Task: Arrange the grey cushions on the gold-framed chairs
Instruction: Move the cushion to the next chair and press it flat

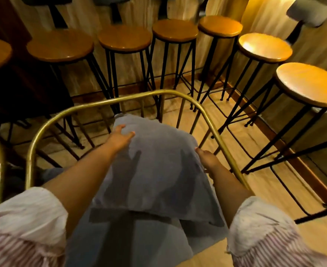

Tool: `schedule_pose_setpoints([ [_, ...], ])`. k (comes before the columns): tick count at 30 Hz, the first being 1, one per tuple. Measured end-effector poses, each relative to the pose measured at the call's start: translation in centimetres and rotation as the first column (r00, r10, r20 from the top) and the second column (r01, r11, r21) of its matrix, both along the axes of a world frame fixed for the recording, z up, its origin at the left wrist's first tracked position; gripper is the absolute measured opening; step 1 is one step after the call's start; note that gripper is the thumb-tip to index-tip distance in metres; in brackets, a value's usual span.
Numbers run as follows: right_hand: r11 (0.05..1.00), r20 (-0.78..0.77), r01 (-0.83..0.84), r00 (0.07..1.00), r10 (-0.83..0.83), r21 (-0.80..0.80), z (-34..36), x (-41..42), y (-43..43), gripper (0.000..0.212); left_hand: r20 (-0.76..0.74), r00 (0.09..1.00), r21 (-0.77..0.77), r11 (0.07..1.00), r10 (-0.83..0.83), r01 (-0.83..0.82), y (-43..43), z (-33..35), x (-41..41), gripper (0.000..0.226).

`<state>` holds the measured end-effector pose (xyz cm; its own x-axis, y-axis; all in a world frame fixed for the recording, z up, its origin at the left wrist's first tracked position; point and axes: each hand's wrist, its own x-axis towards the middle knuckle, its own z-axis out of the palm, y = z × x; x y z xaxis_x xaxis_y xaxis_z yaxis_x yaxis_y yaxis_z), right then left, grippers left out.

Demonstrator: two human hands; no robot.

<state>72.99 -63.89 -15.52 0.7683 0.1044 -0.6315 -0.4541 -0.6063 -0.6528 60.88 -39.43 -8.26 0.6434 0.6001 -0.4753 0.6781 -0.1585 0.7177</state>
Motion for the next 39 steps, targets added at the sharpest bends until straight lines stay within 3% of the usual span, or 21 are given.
schedule_pose_setpoints([
  [4,0.991,-0.046,0.001,0.999,0.004,0.130,-4.1,3.3,1.6,0.059,-0.047,0.991,0.006,0.992,0.127,-0.127,1.1,-4.3,2.0,0.082],
  [6,0.986,-0.077,0.003,0.997,0.010,0.168,-6.6,4.1,1.3,0.070,-0.160,0.978,0.066,0.990,0.132,-0.123,1.6,-6.7,2.1,0.097],
  [9,0.979,-0.148,0.068,0.988,-0.040,0.191,-9.4,4.2,-0.7,0.085,-0.261,0.959,0.073,0.993,0.114,-0.098,2.6,-9.0,1.8,0.103],
  [13,0.971,-0.261,0.095,0.965,-0.036,0.217,-11.7,2.7,-3.4,0.098,-0.171,0.963,-0.147,0.961,0.209,-0.234,4.1,-9.6,1.1,0.105],
  [16,0.950,-0.158,0.082,0.987,-0.035,0.301,-11.5,2.1,-3.1,0.085,-0.137,0.959,-0.190,0.944,0.248,-0.271,4.0,-9.4,0.1,0.106],
  [20,0.935,-0.089,0.070,0.995,-0.041,0.347,-8.0,0.9,-3.0,0.095,-0.033,0.958,-0.150,0.946,0.285,-0.286,2.6,-6.7,-1.0,0.107],
  [25,0.932,-0.001,0.088,0.996,-0.093,0.351,-2.2,-2.2,-3.4,0.077,0.127,0.958,-0.097,0.965,0.256,-0.245,1.5,-1.0,-5.0,0.101],
  [27,0.936,0.045,0.082,0.994,-0.103,0.342,0.3,-4.1,-3.0,0.077,0.169,0.949,-0.115,0.962,0.265,-0.248,1.5,1.2,-7.8,0.104],
  [31,0.922,0.100,0.078,0.987,-0.125,0.378,5.0,-10.1,-1.4,0.101,0.254,0.923,-0.129,0.956,0.290,-0.265,2.5,5.1,-15.1,0.105],
  [36,0.907,0.197,-0.008,0.977,-0.083,0.421,8.3,-17.8,2.6,0.086,0.363,0.868,-0.080,0.939,0.340,-0.334,5.5,7.7,-25.0,0.081],
  [39,0.891,0.238,-0.068,0.970,-0.046,0.448,9.6,-22.7,5.9,0.083,0.383,0.837,-0.081,0.916,0.392,-0.392,7.8,8.5,-31.5,0.079],
])
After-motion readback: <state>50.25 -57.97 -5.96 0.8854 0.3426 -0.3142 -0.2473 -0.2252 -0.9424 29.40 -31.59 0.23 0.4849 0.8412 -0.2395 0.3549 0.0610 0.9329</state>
